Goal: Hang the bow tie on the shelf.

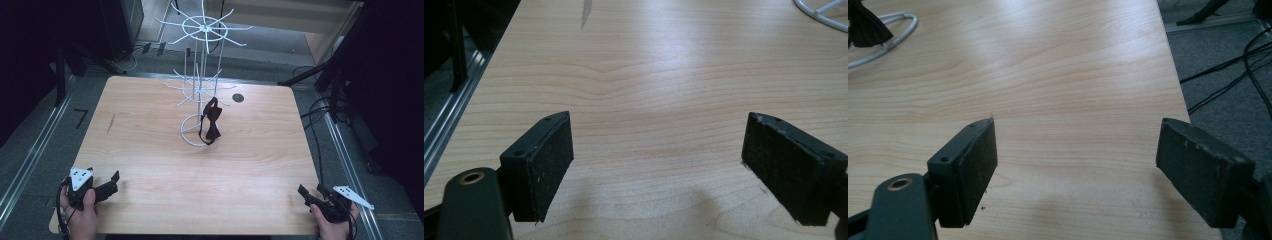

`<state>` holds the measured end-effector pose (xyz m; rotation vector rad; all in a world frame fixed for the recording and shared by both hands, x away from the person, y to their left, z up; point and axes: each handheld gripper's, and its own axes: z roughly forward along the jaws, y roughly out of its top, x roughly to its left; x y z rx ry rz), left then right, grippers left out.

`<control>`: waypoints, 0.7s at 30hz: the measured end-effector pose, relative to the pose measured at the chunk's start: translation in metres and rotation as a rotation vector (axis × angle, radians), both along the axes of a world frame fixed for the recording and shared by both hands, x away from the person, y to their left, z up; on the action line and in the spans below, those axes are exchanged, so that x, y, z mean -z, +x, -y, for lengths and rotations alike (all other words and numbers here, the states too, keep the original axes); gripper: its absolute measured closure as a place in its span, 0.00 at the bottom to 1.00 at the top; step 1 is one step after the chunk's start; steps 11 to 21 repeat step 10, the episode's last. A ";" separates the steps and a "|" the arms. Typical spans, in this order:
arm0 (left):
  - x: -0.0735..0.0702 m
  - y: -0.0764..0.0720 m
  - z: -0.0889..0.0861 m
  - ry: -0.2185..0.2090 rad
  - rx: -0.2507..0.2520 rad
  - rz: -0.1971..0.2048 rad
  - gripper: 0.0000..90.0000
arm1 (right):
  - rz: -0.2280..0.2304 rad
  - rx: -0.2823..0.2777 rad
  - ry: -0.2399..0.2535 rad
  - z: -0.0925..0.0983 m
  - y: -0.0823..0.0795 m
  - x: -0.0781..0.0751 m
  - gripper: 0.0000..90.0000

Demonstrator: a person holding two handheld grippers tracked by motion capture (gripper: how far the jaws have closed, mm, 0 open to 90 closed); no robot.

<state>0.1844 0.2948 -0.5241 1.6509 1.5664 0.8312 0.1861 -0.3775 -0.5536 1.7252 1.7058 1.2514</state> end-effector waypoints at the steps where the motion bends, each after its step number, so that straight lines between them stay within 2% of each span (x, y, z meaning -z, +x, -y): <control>1: 0.000 0.000 0.000 0.000 0.000 -0.001 0.16 | -0.003 0.002 -0.003 0.000 0.000 0.000 0.19; 7: 0.000 0.000 0.000 -0.003 -0.002 0.001 0.16 | 0.002 0.001 -0.036 -0.005 0.000 0.000 0.20; 21: 0.000 0.000 -0.001 -0.004 -0.001 -0.001 0.16 | -0.004 0.004 -0.033 -0.006 0.000 -0.001 0.20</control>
